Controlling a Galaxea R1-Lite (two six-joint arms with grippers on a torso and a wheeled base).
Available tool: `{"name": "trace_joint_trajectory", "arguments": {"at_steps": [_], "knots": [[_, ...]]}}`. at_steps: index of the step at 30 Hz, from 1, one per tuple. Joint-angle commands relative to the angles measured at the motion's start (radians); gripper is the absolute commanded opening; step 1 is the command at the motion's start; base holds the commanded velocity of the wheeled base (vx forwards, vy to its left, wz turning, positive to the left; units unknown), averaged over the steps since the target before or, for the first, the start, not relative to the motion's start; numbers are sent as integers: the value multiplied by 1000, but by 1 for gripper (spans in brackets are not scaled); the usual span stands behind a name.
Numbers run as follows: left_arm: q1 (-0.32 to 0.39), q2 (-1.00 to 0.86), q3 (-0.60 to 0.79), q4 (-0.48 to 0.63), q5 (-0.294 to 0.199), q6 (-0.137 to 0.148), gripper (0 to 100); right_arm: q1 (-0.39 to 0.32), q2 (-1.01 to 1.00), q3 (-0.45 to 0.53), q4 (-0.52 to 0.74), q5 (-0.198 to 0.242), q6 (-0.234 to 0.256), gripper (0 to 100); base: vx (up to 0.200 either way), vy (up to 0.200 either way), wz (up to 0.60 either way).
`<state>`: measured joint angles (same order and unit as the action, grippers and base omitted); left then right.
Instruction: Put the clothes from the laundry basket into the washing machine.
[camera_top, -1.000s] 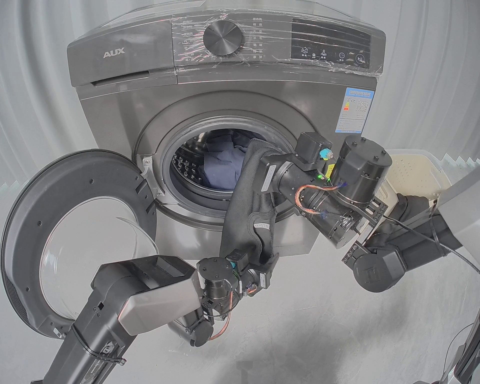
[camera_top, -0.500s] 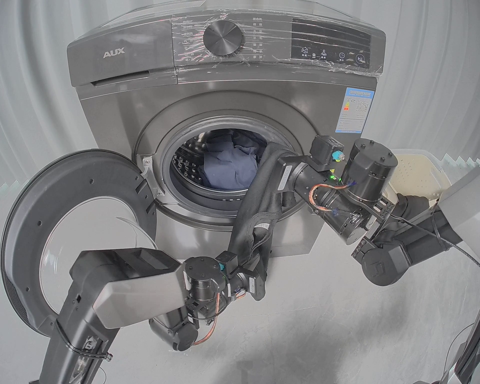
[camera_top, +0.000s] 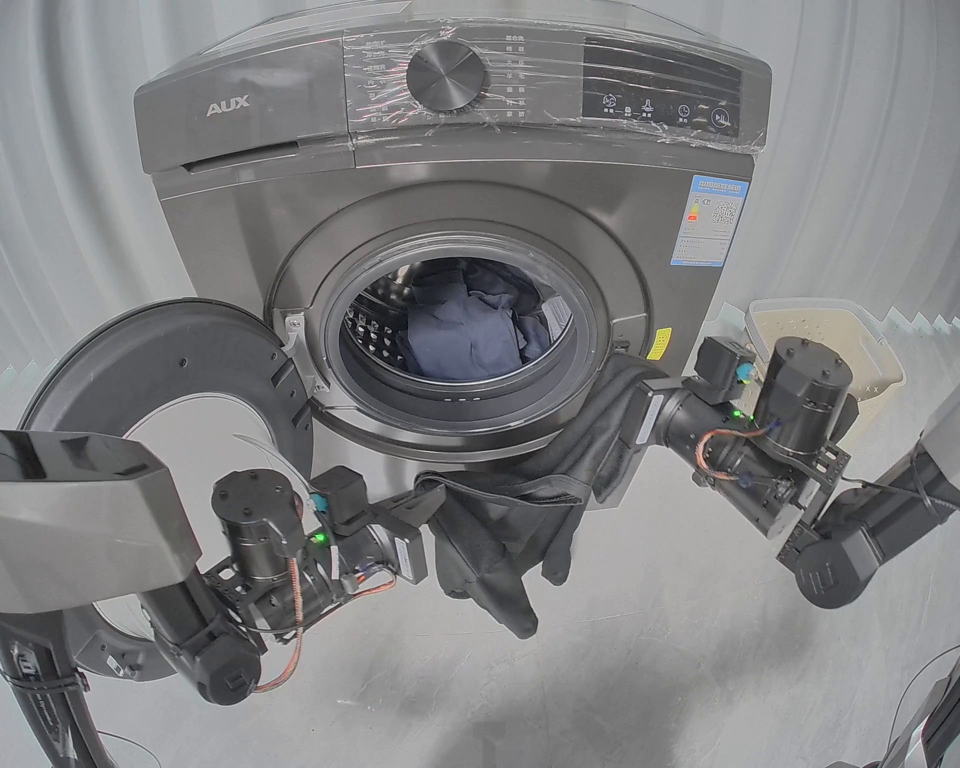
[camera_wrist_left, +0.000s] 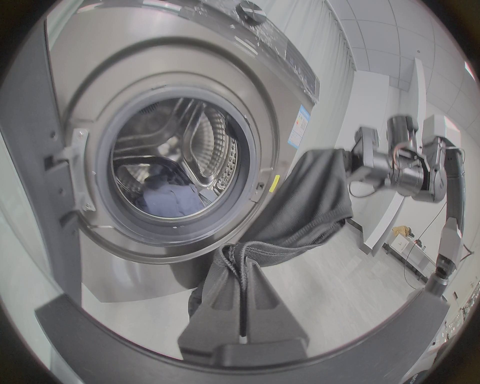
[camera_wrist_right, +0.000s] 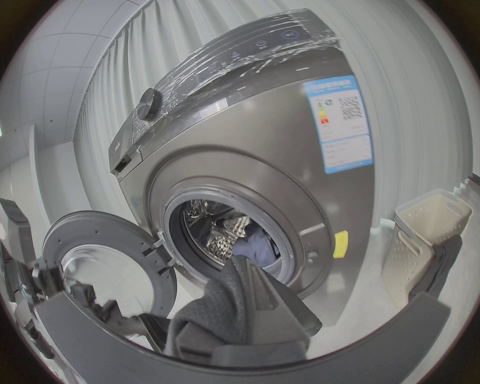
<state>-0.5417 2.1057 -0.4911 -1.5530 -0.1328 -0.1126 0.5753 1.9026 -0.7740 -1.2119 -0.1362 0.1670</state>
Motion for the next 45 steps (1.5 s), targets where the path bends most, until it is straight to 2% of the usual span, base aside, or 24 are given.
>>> {"name": "trace_joint_trajectory", "arguments": {"at_steps": [1,3,6,10,18,23,27,45], "knots": [[22,-185,101,-1,-16,-2,0,-6,-111,177,-54,43,32,0,0,0,0],[23,-220,101,1,-18,-1,0,-8,-120,265,-109,81,32,0,0,0,0],[32,-251,66,1,-16,1,0,-12,-111,311,-184,95,32,0,0,0,0],[66,-299,11,1,-16,-4,0,-51,-73,305,-244,101,16,0,0,0,0],[71,-336,-21,1,-14,2,0,-66,-65,334,-255,102,0,0,0,0,0],[72,-359,-20,1,-11,-2,0,-51,-69,320,-327,135,-14,0,0,0,0],[72,-366,-15,1,-8,4,0,-49,-76,300,-327,135,-17,0,0,0,0],[72,-374,-15,1,-7,-6,0,-58,-86,294,-327,136,-17,0,0,0,0]]}}
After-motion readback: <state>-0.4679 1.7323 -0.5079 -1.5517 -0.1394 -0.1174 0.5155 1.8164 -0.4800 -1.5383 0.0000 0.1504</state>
